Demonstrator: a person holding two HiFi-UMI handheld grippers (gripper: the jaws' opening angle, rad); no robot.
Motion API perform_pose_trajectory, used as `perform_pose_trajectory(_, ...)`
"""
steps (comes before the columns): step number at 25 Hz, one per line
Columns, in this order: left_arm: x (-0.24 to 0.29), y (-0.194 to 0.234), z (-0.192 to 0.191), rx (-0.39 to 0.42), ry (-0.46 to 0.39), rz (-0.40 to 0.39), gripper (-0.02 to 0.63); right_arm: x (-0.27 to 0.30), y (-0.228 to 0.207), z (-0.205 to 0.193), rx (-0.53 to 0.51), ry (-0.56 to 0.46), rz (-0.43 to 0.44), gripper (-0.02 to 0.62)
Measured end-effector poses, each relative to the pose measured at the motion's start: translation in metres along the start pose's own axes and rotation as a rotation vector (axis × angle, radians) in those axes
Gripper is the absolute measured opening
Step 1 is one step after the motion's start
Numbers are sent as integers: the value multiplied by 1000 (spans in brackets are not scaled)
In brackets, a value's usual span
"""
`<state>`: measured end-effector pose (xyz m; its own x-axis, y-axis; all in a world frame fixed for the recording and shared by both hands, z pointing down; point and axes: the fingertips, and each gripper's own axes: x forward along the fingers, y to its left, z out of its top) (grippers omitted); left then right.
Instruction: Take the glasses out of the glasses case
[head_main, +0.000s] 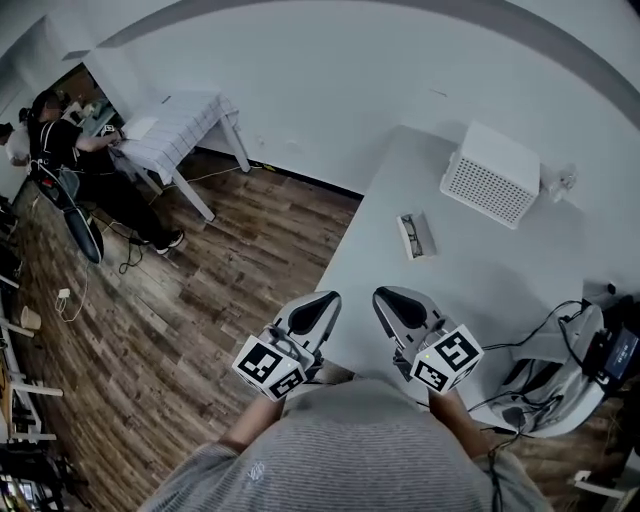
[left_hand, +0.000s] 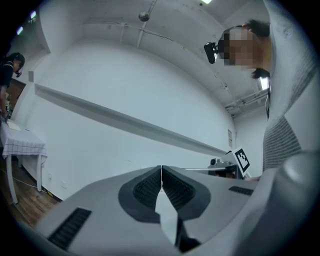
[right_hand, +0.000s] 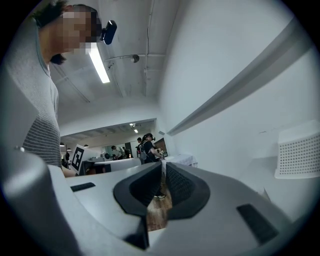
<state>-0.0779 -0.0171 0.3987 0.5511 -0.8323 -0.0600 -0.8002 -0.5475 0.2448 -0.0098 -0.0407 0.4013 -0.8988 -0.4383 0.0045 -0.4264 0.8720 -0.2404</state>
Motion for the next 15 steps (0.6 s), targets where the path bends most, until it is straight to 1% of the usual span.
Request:
perform_pose_trajectory(6,28,21,-8,-14,8,-99,14,18,-22,-11,-5,16,-82,18)
perform_pose_trajectory(11,45,43,-15,-35,65,-230,14,32,-47,-15,7,9,-221,18)
perform_pose_trajectory(13,53,52,-15,-28,87,-272,14,39,-54,-19,12,14,-256,18)
perform_pose_trajectory(15,62,61,-15,-34,102,-298,14,45,-60,-22,20,14,-279,18)
